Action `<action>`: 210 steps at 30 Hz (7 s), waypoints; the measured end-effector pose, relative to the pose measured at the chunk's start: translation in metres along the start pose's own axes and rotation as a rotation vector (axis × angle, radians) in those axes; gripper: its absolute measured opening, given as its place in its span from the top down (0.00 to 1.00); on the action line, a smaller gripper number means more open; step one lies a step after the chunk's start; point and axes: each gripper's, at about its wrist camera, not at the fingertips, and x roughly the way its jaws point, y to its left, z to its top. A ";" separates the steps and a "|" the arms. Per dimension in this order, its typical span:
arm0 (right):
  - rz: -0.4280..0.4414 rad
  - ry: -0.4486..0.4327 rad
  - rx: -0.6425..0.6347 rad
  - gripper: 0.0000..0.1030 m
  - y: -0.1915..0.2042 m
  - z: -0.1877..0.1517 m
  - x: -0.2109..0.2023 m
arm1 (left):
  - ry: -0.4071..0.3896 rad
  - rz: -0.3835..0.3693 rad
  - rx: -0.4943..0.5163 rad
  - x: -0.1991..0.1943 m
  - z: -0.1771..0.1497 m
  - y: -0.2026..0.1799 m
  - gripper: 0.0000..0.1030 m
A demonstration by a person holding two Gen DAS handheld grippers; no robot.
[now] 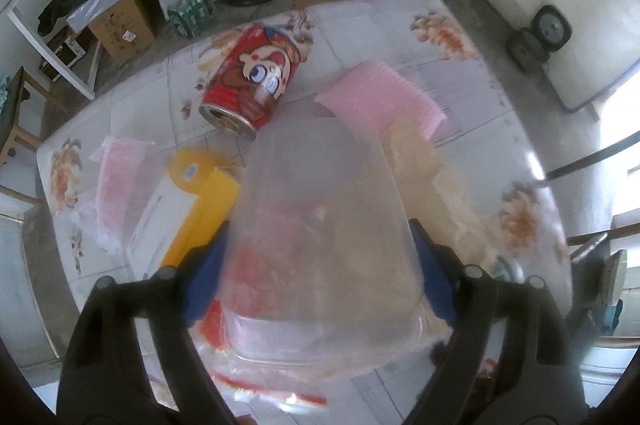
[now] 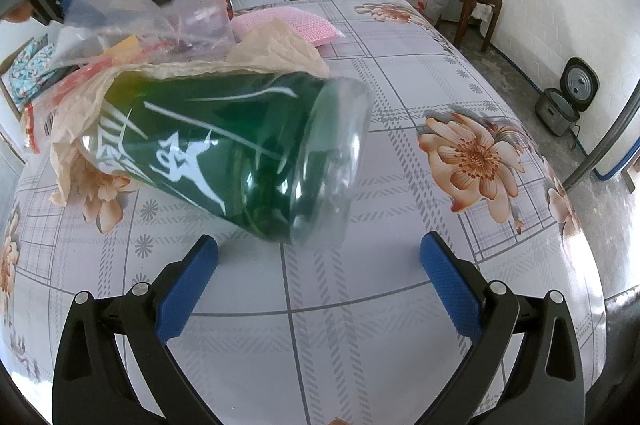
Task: Collect trash
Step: 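Grasp the red milk can with the right gripper while the left gripper lifts the container, then carry the red can and clear container over the blue basket on the floor, then open both grippers to drop the can and container into the basket, then move both open grippers back over the trash on the bed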
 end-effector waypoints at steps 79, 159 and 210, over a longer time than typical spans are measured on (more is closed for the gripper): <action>0.185 0.227 -0.005 0.39 0.160 0.272 0.074 | -0.419 -0.253 -0.395 -0.139 -0.309 0.165 0.22; 0.433 0.765 -1.420 0.14 0.499 -0.588 -0.074 | -0.087 0.362 -1.456 -0.080 -0.970 0.194 0.14; 0.449 0.129 -0.331 0.06 -0.016 0.020 -0.081 | -0.164 -0.336 -0.046 0.013 -0.017 0.150 0.11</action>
